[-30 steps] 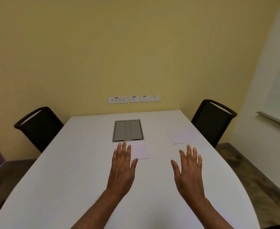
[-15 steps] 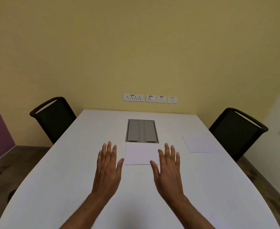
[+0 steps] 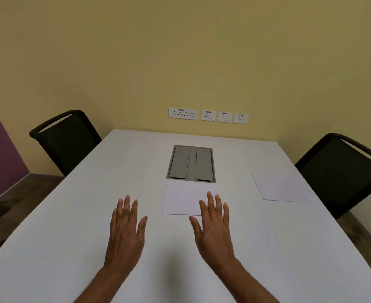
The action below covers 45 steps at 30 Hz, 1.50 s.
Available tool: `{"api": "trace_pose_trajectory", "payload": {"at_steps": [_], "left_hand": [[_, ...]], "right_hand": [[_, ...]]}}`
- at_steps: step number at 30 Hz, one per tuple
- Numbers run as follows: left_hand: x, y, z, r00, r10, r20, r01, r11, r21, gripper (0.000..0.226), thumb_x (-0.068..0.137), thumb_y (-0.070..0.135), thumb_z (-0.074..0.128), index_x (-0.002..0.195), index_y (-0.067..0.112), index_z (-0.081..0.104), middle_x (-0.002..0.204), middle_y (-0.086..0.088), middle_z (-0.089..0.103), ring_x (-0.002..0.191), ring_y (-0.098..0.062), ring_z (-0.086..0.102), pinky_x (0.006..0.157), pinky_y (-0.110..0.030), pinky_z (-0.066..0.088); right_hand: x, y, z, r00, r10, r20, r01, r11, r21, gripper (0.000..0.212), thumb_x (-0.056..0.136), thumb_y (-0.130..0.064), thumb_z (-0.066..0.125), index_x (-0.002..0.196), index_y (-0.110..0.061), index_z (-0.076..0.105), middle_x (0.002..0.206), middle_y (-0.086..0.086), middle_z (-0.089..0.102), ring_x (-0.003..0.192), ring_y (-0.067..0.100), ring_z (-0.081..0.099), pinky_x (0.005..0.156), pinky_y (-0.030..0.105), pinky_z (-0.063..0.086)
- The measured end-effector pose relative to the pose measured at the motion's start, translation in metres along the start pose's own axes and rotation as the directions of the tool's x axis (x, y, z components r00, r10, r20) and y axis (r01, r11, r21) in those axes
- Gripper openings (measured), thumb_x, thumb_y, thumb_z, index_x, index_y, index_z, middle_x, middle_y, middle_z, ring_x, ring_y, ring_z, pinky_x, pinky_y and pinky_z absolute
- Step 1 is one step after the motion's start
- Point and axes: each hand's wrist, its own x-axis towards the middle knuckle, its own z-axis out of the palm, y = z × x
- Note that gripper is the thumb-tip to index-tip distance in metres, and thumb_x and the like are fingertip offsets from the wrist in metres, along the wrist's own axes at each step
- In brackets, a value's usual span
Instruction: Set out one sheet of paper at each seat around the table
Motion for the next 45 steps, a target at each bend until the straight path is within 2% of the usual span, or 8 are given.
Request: {"api": "trace_pose_trajectory", "payload": {"at_steps": [7, 18, 23, 30, 33, 39, 42, 45], "left_hand": [[0.009, -0.009, 0.072, 0.987, -0.137, 0.085, 0.144, 0.985, -0.093, 0.059, 0.102, 0.045, 0.030, 0.152, 0.014, 0.033, 0.162, -0.003, 0.022, 0.152, -0.012, 0.008, 0.123, -0.036, 0.012], [0.026, -0.021, 0.169, 0.919, -0.295, 0.262, 0.358, 0.902, -0.240, 0.050, 0.102, 0.031, 0.039, 0.151, 0.020, 0.034, 0.161, 0.001, 0.027, 0.149, -0.009, 0.017, 0.120, -0.030, 0.015], [0.043, -0.031, 0.204, 0.840, -0.429, 0.332, 0.530, 0.780, -0.332, 0.050, 0.103, 0.036, 0.036, 0.151, 0.020, 0.036, 0.157, -0.002, 0.037, 0.146, -0.021, 0.033, 0.118, -0.036, 0.027], [0.053, -0.060, 0.261, 0.890, -0.302, 0.342, 0.382, 0.904, -0.194, 0.049, 0.103, 0.028, 0.038, 0.150, 0.012, 0.036, 0.161, -0.006, 0.028, 0.152, -0.019, 0.013, 0.121, -0.033, 0.011], [0.051, -0.069, 0.279, 0.918, -0.215, 0.335, 0.264, 0.958, -0.110, 0.060, 0.101, 0.045, 0.027, 0.151, 0.011, 0.035, 0.162, -0.007, 0.022, 0.152, -0.018, 0.007, 0.120, -0.030, 0.005], [0.049, -0.078, 0.307, 0.937, -0.105, 0.335, 0.113, 0.994, -0.006, 0.101, 0.083, 0.072, -0.017, 0.154, 0.013, 0.024, 0.163, -0.004, 0.015, 0.151, -0.017, 0.001, 0.122, -0.032, 0.000], [0.052, -0.081, 0.312, 0.923, -0.104, 0.370, 0.101, 0.995, 0.028, 0.105, 0.079, 0.073, -0.023, 0.155, 0.014, 0.020, 0.164, -0.004, 0.013, 0.152, -0.018, 0.001, 0.122, -0.030, -0.004], [0.051, -0.083, 0.315, 0.929, -0.081, 0.360, 0.060, 0.996, 0.069, 0.089, 0.092, 0.065, -0.008, 0.153, 0.011, 0.027, 0.162, -0.007, 0.023, 0.151, -0.020, 0.011, 0.122, -0.028, -0.004]], "right_hand": [[0.007, 0.055, 0.056, 0.986, 0.134, 0.097, -0.127, 0.989, -0.080, 0.057, 0.101, -0.049, 0.032, 0.133, -0.014, 0.062, 0.151, 0.012, 0.051, 0.135, 0.036, 0.052, 0.111, 0.048, 0.021], [0.019, 0.127, 0.154, 0.935, 0.297, 0.193, -0.280, 0.954, -0.109, 0.073, 0.103, -0.054, 0.010, 0.121, -0.012, 0.068, 0.131, 0.015, 0.066, 0.115, 0.035, 0.064, 0.102, 0.050, 0.028], [0.027, 0.151, 0.197, 0.911, 0.367, 0.186, -0.348, 0.929, -0.126, 0.061, 0.100, -0.052, 0.026, 0.119, -0.010, 0.068, 0.121, 0.014, 0.069, 0.109, 0.035, 0.064, 0.097, 0.052, 0.035], [0.033, 0.167, 0.249, 0.888, 0.432, 0.161, -0.418, 0.901, -0.112, 0.039, 0.095, -0.036, 0.057, 0.122, -0.009, 0.064, 0.132, 0.023, 0.061, 0.121, 0.042, 0.058, 0.095, 0.059, 0.042], [0.035, 0.174, 0.266, 0.887, 0.430, 0.170, -0.416, 0.902, -0.113, 0.040, 0.092, -0.033, 0.068, 0.124, -0.008, 0.063, 0.138, 0.025, 0.056, 0.124, 0.042, 0.054, 0.095, 0.058, 0.041], [0.038, 0.183, 0.279, 0.891, 0.435, 0.131, -0.424, 0.900, -0.105, 0.046, 0.094, -0.042, 0.048, 0.121, -0.008, 0.063, 0.135, 0.024, 0.058, 0.120, 0.041, 0.055, 0.091, 0.055, 0.043], [0.040, 0.184, 0.281, 0.897, 0.433, 0.083, -0.429, 0.901, -0.068, 0.046, 0.090, -0.040, 0.051, 0.120, -0.007, 0.064, 0.132, 0.023, 0.061, 0.119, 0.042, 0.056, 0.092, 0.056, 0.042], [0.041, 0.184, 0.285, 0.895, 0.445, 0.041, -0.443, 0.895, -0.043, 0.046, 0.090, -0.040, 0.052, 0.119, -0.007, 0.065, 0.131, 0.021, 0.062, 0.120, 0.041, 0.057, 0.094, 0.055, 0.041]]}}
